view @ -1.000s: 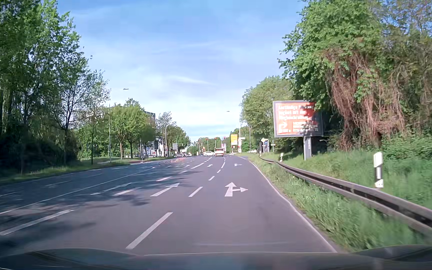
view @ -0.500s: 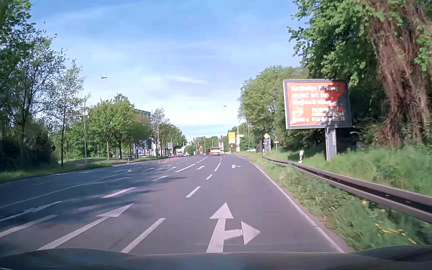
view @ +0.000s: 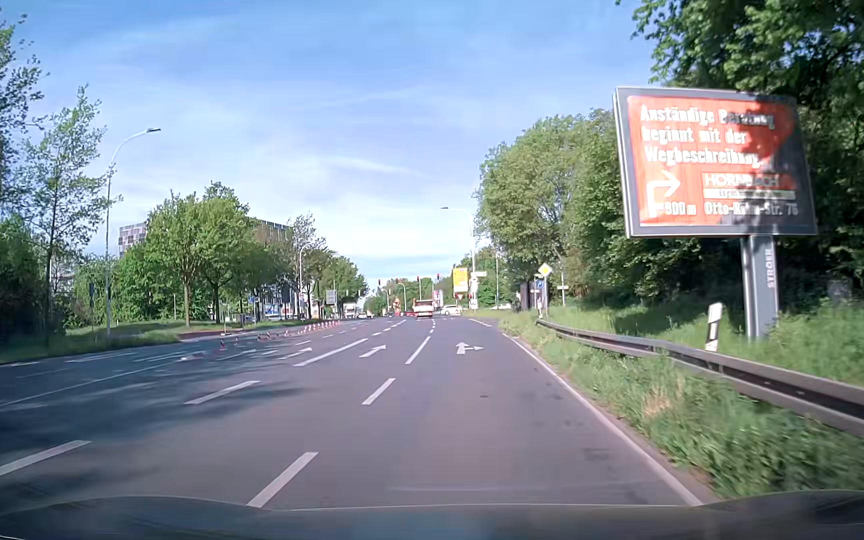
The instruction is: Follow the waypoints while adhering to traffic rules and regulations
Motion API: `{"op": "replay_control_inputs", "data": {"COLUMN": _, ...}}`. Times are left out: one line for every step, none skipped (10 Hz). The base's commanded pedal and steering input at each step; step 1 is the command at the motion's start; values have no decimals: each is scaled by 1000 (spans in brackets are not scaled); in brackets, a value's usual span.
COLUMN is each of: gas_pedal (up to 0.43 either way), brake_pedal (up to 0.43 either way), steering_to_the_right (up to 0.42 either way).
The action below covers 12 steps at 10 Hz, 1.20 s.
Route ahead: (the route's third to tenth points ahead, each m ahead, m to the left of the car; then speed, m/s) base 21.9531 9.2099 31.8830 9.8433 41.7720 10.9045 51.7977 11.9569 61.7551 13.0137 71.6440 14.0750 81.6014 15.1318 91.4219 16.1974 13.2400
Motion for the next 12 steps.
{"op": "replay_control_inputs", "data": {"gas_pedal": 0, "brake_pedal": 122, "steering_to_the_right": -3}}
{"op": "replay_control_inputs", "data": {"gas_pedal": 0, "brake_pedal": 128, "steering_to_the_right": -3}}
{"op": "replay_control_inputs", "data": {"gas_pedal": 0, "brake_pedal": 128, "steering_to_the_right": -4}}
{"op": "replay_control_inputs", "data": {"gas_pedal": 0, "brake_pedal": 128, "steering_to_the_right": -6}}
{"op": "replay_control_inputs", "data": {"gas_pedal": 0, "brake_pedal": 128, "steering_to_the_right": -6}}
{"op": "replay_control_inputs", "data": {"gas_pedal": 0, "brake_pedal": 122, "steering_to_the_right": -6}}
{"op": "replay_control_inputs", "data": {"gas_pedal": 0, "brake_pedal": 128, "steering_to_the_right": -7}}
{"op": "replay_control_inputs", "data": {"gas_pedal": 0, "brake_pedal": 128, "steering_to_the_right": -8}}
{"op": "replay_control_inputs", "data": {"gas_pedal": 0, "brake_pedal": 128, "steering_to_the_right": -9}}
{"op": "replay_control_inputs", "data": {"gas_pedal": 0, "brake_pedal": 128, "steering_to_the_right": -10}}
{"op": "replay_control_inputs", "data": {"gas_pedal": 0, "brake_pedal": 128, "steering_to_the_right": -10}}
{"op": "replay_control_inputs", "data": {"gas_pedal": 0, "brake_pedal": 128, "steering_to_the_right": -10}}
